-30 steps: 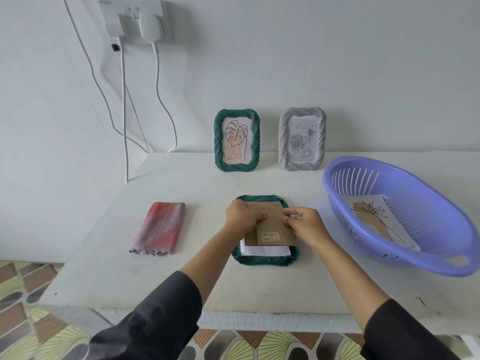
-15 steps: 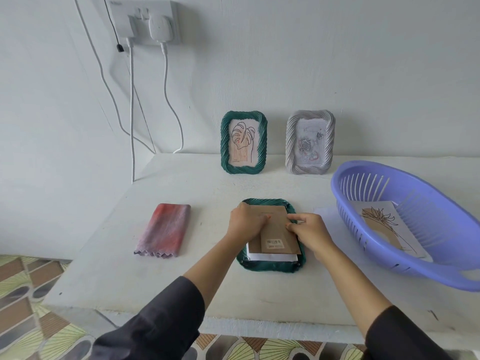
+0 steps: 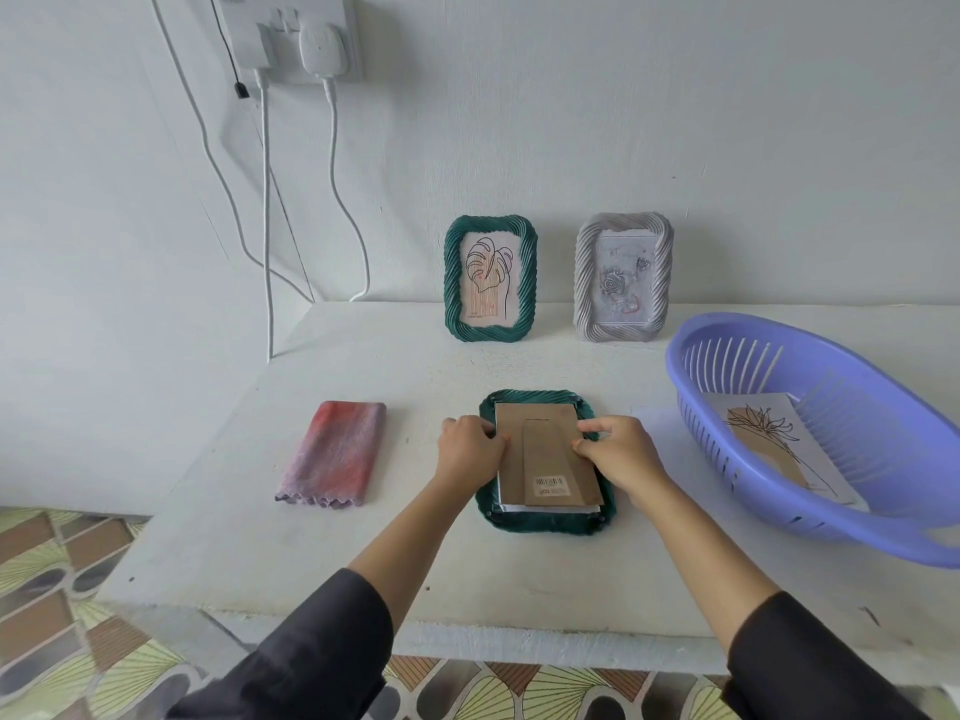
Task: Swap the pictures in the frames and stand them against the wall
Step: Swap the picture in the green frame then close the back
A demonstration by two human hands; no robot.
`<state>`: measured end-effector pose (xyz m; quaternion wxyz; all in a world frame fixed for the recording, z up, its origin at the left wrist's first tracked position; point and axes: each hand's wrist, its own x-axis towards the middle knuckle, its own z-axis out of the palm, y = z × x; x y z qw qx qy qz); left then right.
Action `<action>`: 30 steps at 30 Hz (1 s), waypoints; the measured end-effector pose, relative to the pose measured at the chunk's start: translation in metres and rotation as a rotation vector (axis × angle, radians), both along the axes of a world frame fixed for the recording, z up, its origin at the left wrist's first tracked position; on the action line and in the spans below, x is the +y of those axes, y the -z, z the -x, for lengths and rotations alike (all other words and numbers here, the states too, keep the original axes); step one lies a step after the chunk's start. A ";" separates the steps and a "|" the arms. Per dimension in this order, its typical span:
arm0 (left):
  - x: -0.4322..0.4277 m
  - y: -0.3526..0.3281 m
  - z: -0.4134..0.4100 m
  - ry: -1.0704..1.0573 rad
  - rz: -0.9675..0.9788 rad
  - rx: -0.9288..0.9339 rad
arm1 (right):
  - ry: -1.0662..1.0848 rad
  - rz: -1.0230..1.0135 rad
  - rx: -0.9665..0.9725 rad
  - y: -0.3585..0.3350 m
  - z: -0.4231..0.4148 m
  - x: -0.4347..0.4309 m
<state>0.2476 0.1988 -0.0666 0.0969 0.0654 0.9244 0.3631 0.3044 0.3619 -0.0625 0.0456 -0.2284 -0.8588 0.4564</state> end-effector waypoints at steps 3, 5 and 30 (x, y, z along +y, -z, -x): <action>0.000 0.006 0.002 0.005 -0.030 0.026 | -0.027 -0.128 -0.060 -0.004 0.001 -0.003; 0.000 0.009 0.003 -0.003 -0.033 0.044 | -0.036 -0.238 -0.120 -0.010 0.002 -0.006; -0.012 -0.009 -0.003 -0.023 0.029 -0.035 | -0.107 -0.413 -0.335 -0.013 -0.006 0.009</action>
